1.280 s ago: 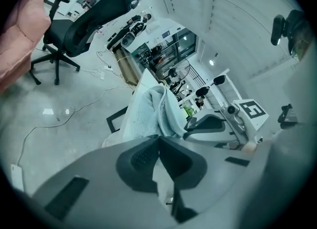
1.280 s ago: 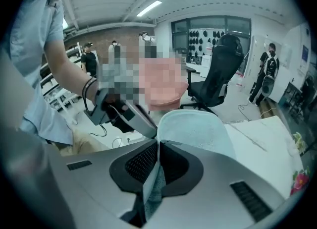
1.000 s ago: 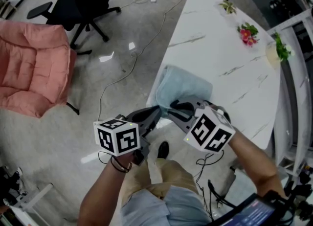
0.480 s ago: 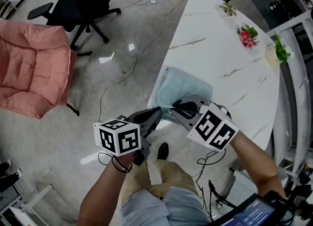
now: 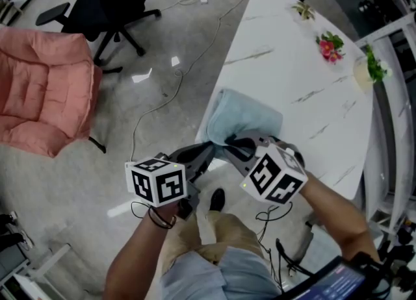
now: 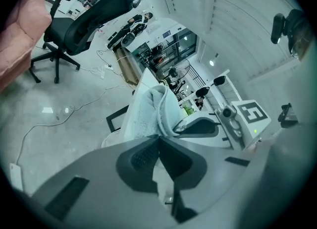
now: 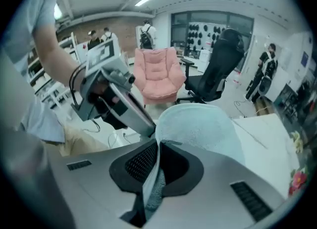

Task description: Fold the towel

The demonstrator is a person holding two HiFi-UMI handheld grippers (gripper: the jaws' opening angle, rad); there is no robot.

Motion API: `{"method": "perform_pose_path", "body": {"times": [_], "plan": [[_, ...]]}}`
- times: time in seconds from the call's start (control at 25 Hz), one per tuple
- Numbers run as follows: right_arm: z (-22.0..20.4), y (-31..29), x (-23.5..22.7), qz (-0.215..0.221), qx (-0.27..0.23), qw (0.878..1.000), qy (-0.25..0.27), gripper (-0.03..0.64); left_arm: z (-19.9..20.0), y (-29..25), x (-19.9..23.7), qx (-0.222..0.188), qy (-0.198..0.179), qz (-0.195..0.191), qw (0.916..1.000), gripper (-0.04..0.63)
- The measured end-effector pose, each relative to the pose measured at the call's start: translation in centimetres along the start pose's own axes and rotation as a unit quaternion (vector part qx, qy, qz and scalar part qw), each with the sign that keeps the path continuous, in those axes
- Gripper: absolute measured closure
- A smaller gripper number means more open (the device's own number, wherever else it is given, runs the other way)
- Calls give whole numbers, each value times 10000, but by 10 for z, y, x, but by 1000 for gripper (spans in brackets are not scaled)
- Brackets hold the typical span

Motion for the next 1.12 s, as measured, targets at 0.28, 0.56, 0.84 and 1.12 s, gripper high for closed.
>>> {"method": "perform_pose_path", "body": {"times": [0.28,0.56,0.84,1.12], "plan": [[14,20,7,300,-428,9976,-448,575,1,0,-1,1,-22,-9,10000,588],[0,1,12,173,-201,9994,-241,574,-2,8,2,42,-21,54,10000,588],[-2,-14,26,61,-54,9997,234,520,27,70,-4,-625,388,66,9973,586],[6,57,36,66,-1535,9877,-275,395,65,29,-59,-519,-364,-380,9973,586]]}}
Point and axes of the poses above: the fingertips, and each gripper's own axes: y backward along the fingers, x to its left, z out of its top, the point moved 4 cm from there along y, backward along the fingers, and after that the axes turned 9 degrees about z, right-handed, at the moved point
